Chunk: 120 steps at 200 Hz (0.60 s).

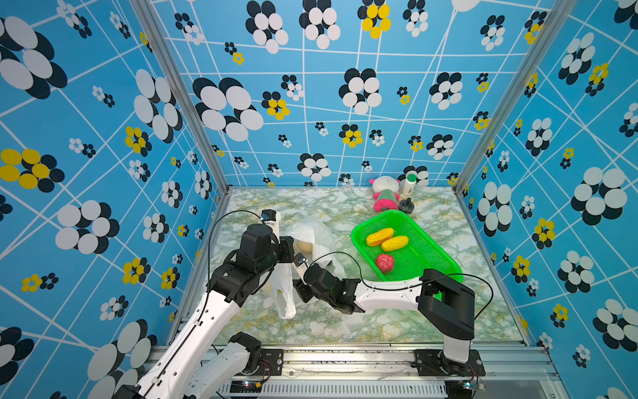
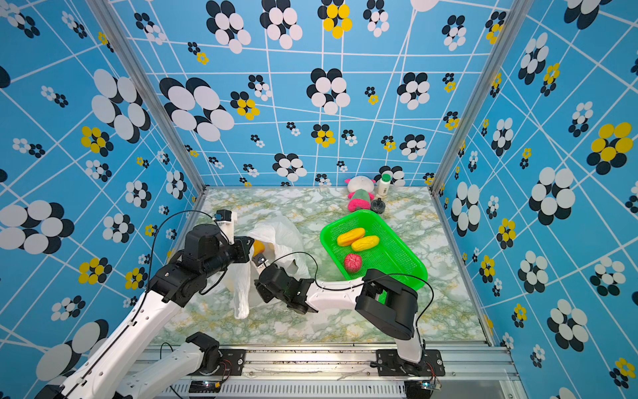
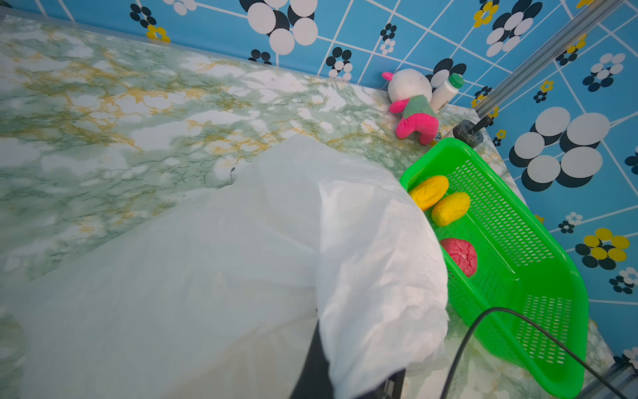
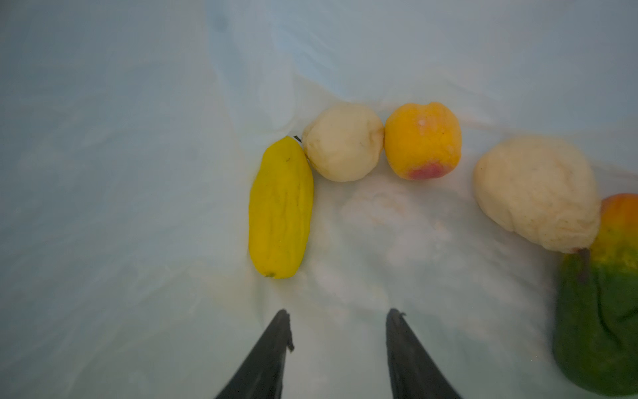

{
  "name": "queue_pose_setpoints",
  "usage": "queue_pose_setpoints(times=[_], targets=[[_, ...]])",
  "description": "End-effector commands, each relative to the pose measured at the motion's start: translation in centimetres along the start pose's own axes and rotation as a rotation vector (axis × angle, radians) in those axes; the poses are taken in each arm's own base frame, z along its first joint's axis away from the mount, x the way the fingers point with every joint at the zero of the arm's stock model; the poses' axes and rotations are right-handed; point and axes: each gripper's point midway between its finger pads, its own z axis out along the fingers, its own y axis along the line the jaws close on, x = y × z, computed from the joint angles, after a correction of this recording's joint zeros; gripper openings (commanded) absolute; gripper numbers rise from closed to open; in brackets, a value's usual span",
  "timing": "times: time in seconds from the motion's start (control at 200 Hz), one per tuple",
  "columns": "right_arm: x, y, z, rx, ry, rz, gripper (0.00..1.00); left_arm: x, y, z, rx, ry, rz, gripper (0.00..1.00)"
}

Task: Untie the knot of the plastic bag and take out the fruit
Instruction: 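Move the right gripper back into the bag held open by the left gripper, then lower the right gripper onto the yellow mango and close on it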

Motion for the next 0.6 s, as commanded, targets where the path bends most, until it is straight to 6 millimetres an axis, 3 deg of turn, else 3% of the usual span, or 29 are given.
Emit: queue_pose_setpoints(times=[0.0, 0.335, 0.42, 0.455, 0.595], targets=[[0.2, 2.1, 1.7, -0.089, 0.002, 0.034, 0.53, -0.4, 0.3, -0.9, -0.007, -0.028, -0.001, 0.00], [0.8, 5.0, 4.9, -0.220, -0.005, 0.087, 0.69, -0.9, 0.3, -1.0, -0.017, -0.024, -0.003, 0.00], [0.5, 5.8, 5.5, -0.255, -0.014, 0.102, 0.77, -0.8, 0.3, -0.9, -0.022, -0.019, -0.006, 0.00], [1.8, 5.8, 6.4, -0.254, 0.010, 0.104, 0.80, -0.9, 0.4, -0.9, -0.026, -0.017, -0.006, 0.00], [2.0, 5.7, 7.7, -0.233, 0.011, 0.106, 0.94, -1.3, 0.2, -1.1, -0.030, -0.013, -0.003, 0.00]])
